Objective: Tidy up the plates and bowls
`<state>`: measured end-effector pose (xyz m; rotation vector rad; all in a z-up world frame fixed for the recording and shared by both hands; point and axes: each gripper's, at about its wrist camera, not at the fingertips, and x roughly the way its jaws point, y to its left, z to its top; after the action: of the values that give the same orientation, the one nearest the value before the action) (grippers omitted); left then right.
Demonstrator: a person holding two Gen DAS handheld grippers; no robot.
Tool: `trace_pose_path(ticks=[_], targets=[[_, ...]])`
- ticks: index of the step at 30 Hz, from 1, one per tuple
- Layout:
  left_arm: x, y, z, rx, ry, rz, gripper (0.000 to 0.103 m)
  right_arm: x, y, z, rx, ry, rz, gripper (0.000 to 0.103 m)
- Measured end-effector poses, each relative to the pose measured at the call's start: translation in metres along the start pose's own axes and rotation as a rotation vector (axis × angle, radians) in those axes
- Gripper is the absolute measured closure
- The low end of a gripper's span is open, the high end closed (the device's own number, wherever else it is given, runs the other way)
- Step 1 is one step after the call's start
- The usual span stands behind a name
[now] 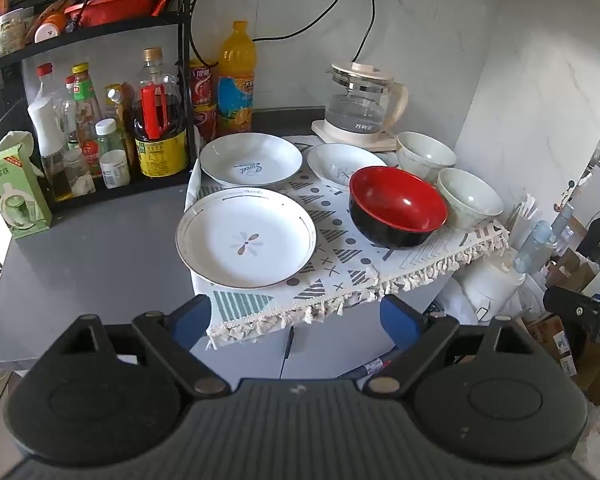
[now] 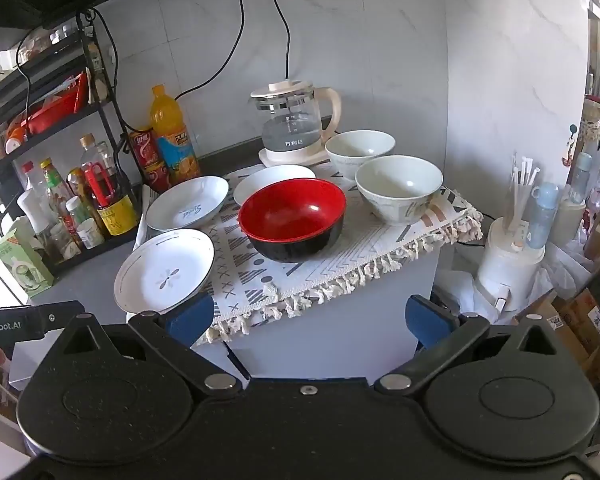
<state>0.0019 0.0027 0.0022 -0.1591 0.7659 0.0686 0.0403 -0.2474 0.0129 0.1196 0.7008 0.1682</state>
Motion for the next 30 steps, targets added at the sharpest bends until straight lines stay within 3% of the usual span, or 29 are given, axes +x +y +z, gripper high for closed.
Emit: trace_pose_path(ticks=[30], targets=[[-0.015,-0.021,-0.003,-0.007,-0.005,0.016,0.013,-0.004,-0.009,-0.002,-0.034,0.023,0.025,0.000]])
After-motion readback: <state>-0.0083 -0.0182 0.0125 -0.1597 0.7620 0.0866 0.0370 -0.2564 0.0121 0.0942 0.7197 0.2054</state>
